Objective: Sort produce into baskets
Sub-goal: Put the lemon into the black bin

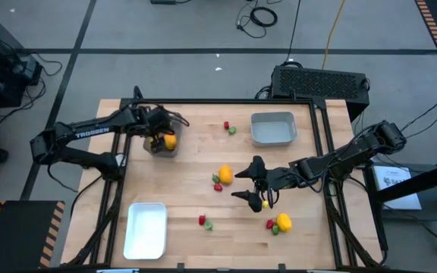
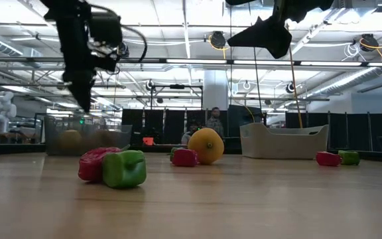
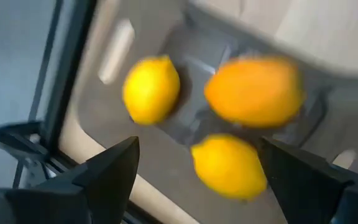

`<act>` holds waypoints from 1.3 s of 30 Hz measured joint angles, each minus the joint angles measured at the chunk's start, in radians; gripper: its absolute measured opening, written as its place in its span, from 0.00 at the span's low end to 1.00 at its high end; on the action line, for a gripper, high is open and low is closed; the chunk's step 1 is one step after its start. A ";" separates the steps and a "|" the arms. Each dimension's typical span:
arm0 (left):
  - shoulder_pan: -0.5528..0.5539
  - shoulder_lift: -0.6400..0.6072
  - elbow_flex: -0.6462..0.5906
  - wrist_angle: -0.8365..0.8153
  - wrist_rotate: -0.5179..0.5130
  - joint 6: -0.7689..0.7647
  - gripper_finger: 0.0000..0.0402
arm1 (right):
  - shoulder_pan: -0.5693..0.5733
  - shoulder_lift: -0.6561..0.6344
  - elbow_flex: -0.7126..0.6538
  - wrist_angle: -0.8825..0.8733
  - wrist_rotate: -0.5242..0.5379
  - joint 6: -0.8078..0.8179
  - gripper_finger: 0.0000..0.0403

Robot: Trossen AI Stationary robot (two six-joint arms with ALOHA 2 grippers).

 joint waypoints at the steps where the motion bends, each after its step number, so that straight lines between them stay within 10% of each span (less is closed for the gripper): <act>1: 0.000 0.000 0.024 0.001 0.001 -0.010 0.83 | 0.000 0.000 0.000 0.000 -0.013 0.000 0.82; 12: -0.147 -0.006 0.118 0.236 0.317 -0.209 0.83 | 0.028 0.000 0.000 -0.002 -0.181 0.133 0.82; 26: -0.636 0.020 -0.154 1.022 0.126 -0.261 0.83 | 0.154 0.000 0.000 -0.030 -0.172 0.295 0.82; 39: -0.710 0.209 -0.231 1.367 0.071 -0.231 0.83 | 0.236 0.092 0.212 -0.408 -0.096 0.278 0.82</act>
